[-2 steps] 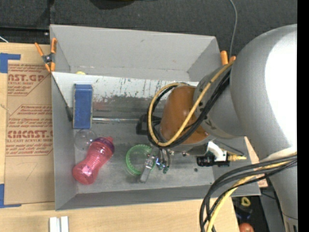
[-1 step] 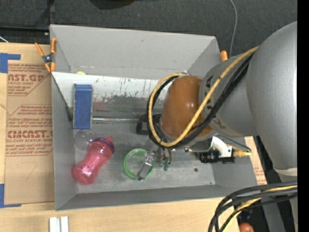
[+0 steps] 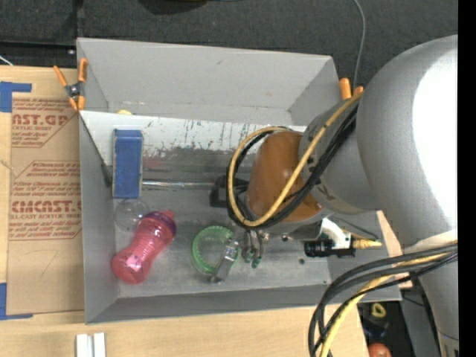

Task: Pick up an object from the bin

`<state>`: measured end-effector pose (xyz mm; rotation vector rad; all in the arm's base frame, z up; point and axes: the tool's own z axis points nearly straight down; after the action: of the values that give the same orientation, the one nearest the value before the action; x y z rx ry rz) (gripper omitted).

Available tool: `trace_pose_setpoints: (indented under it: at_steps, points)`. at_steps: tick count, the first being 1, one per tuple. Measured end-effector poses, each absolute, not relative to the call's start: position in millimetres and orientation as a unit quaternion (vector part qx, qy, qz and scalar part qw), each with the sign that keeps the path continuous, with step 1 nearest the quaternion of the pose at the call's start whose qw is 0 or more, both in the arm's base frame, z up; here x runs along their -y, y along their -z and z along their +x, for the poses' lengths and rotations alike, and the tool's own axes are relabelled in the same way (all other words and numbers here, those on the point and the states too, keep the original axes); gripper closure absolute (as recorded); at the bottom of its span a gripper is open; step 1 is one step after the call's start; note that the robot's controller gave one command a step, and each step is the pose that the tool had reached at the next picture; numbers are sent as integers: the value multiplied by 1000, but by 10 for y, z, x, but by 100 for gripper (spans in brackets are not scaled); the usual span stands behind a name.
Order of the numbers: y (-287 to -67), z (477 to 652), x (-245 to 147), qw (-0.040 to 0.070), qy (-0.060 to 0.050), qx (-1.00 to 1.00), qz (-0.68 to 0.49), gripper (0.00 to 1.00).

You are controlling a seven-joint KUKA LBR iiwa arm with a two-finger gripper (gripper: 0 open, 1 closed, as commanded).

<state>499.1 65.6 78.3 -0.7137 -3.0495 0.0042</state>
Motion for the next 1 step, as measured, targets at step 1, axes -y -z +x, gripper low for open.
trace_pose_setpoints:
  at_steps: [1]
  points:
    - [-697, 4906, -750, -1, 2, 942, -336, 0]
